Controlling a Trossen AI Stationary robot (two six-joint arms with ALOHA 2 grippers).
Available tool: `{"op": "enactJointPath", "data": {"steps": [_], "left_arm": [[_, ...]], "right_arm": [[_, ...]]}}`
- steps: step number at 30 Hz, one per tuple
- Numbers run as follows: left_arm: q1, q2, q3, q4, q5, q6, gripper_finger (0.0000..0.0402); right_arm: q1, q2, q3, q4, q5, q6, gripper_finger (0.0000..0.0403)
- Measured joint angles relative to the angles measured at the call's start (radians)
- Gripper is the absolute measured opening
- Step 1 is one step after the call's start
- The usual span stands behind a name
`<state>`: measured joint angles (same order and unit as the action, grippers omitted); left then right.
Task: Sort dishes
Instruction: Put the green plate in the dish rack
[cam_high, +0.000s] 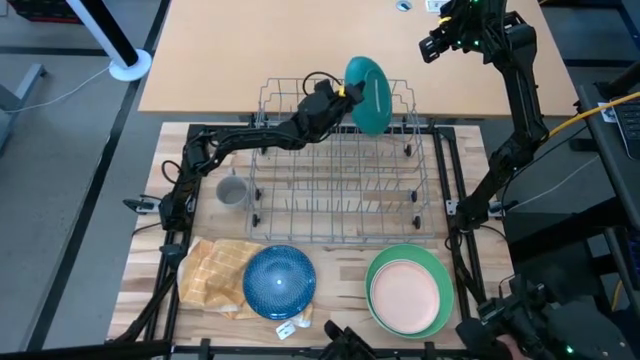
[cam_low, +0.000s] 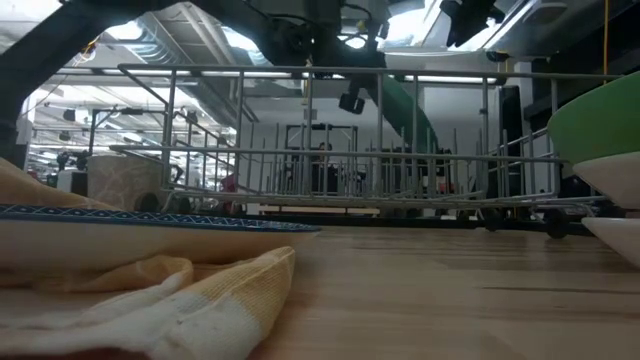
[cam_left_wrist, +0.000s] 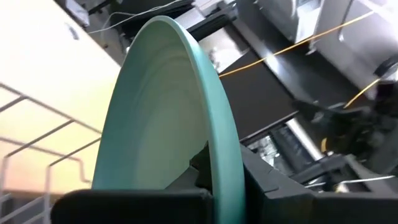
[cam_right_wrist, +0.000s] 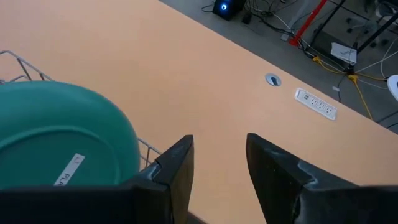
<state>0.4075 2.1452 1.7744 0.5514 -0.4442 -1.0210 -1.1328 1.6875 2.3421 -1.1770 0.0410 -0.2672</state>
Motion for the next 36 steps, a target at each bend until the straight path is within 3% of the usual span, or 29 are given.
{"op": "enactJointPath", "data": {"steps": [12, 31, 36], "left_arm": [[0.0, 0.002, 0.0, -0.114, 0.003, 0.018, 0.0017], [0.047, 0.056, 0.0, -0.101, -0.038, -0.118, 0.0018], [0.066, 0.056, 0.0, -0.1, -0.038, -0.12, 0.0036]], "right_arm": [[0.0, 0.0, 0.0, -0.001, 0.0, 0.0, 0.0152], [0.0, 0.001, -0.001, -0.008, -0.008, 0.035, 0.0152], [0.0, 0.001, -0.001, -0.008, -0.008, 0.035, 0.0152]]}}
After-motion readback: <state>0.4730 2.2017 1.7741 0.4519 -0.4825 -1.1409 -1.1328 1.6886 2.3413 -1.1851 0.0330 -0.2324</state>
